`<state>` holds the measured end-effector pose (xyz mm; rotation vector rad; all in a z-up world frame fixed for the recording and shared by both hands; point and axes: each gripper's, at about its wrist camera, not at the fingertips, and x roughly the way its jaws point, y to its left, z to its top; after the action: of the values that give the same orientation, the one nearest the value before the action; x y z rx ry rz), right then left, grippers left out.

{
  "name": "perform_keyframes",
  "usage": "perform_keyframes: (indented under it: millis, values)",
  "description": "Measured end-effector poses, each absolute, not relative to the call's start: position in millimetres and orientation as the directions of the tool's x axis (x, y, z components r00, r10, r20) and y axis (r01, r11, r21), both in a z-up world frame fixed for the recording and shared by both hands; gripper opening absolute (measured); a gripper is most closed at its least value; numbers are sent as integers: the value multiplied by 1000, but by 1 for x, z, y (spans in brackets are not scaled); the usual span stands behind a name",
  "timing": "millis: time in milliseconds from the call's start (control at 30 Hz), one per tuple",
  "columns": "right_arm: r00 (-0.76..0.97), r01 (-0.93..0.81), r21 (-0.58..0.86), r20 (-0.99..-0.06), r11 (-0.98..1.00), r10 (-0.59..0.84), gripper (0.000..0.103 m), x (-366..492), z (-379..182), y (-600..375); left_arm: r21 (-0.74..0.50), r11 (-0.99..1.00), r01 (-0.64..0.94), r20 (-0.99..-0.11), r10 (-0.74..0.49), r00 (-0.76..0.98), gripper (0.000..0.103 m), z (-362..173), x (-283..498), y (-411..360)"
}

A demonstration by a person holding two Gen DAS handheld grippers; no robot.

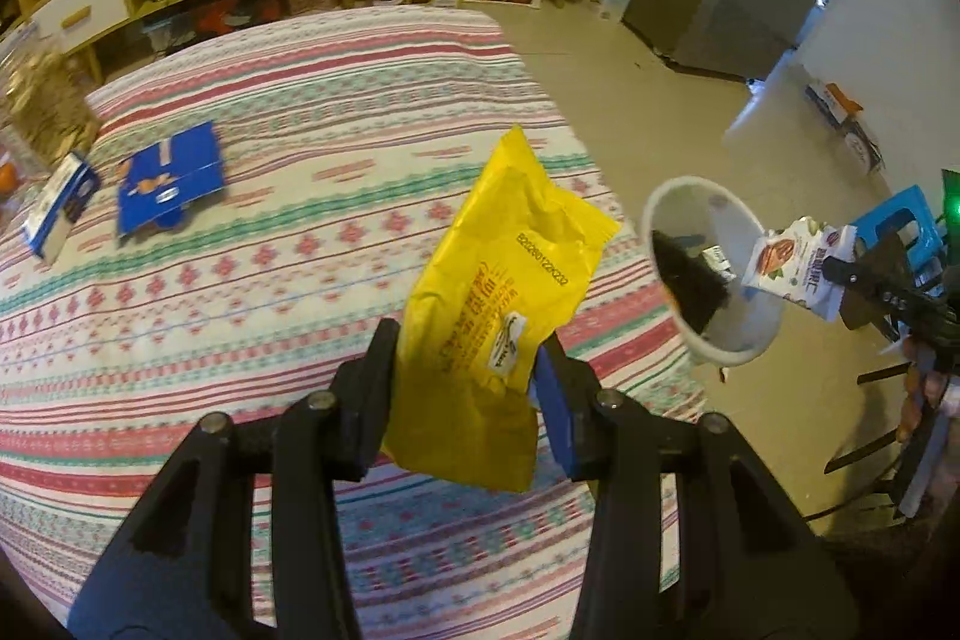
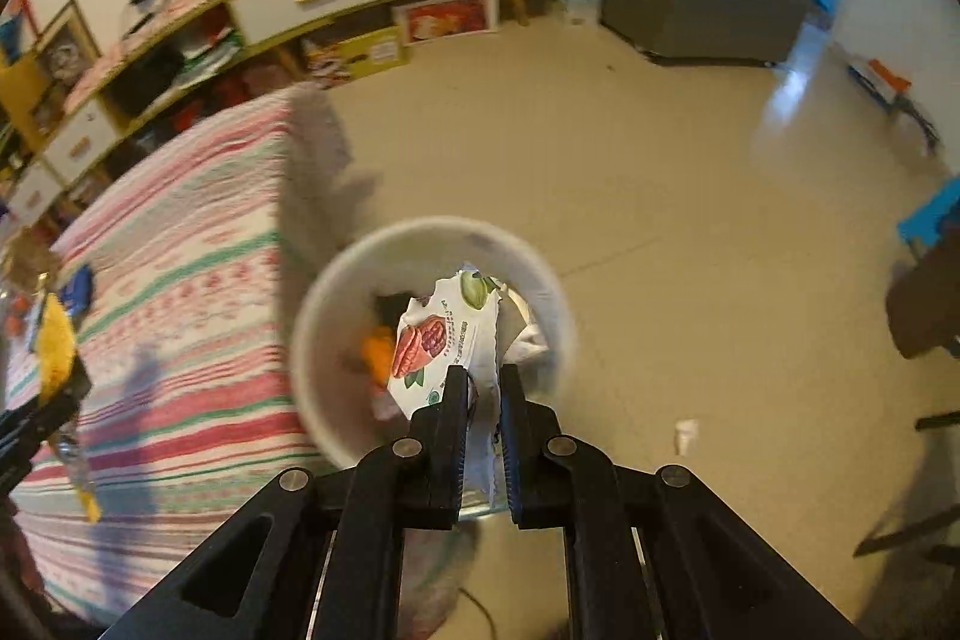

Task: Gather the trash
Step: 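Carry white packet into bin with right tool while left holds yellow bag, then drop yellow bag into white bin from left tool while right opens over bin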

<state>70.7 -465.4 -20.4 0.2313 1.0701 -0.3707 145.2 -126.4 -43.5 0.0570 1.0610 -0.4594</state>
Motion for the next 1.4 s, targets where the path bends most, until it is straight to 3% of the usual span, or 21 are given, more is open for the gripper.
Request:
perform_keyframes:
  millis: [400,433,467,500,567,667,1033,1100,1167,1400]
  values:
    - [441,384,-18,-875,923,-201,14,85,-35,-484,-147,871,469,-846,-357,396,45,-44,137,-188]
    - [441,383,-6,-878,924,-189,18,86,-37,-484,-137,868,477,-846,-353,400,45,-45,137,-193]
    - [435,386,11,-884,923,-172,28,86,-38,-485,-129,866,484,-846,-351,401,45,-45,137,-197]
    - [430,394,23,-888,919,-162,47,86,-39,-486,-125,863,490,-848,-349,399,45,-46,137,-203]
    - [437,419,57,-888,906,-146,57,82,-33,-490,-140,858,493,-854,-357,379,45,-47,139,-214]
    - [468,407,105,-877,907,-109,57,75,-19,-492,-164,848,504,-857,-376,353,45,-48,140,-230]
    - [439,388,51,-888,920,-136,61,46,-13,-500,-178,803,568,-872,-396,287,46,-64,147,-300]
    - [441,388,39,-885,921,-148,61,43,-11,-502,-197,777,598,-853,-437,286,52,-63,147,-308]
    - [444,392,34,-882,919,-156,62,41,-10,-504,-175,774,609,-847,-433,308,82,-62,148,-311]
    - [445,400,42,-882,916,-153,63,40,-9,-503,-177,801,572,-848,-419,325,85,-56,154,-291]
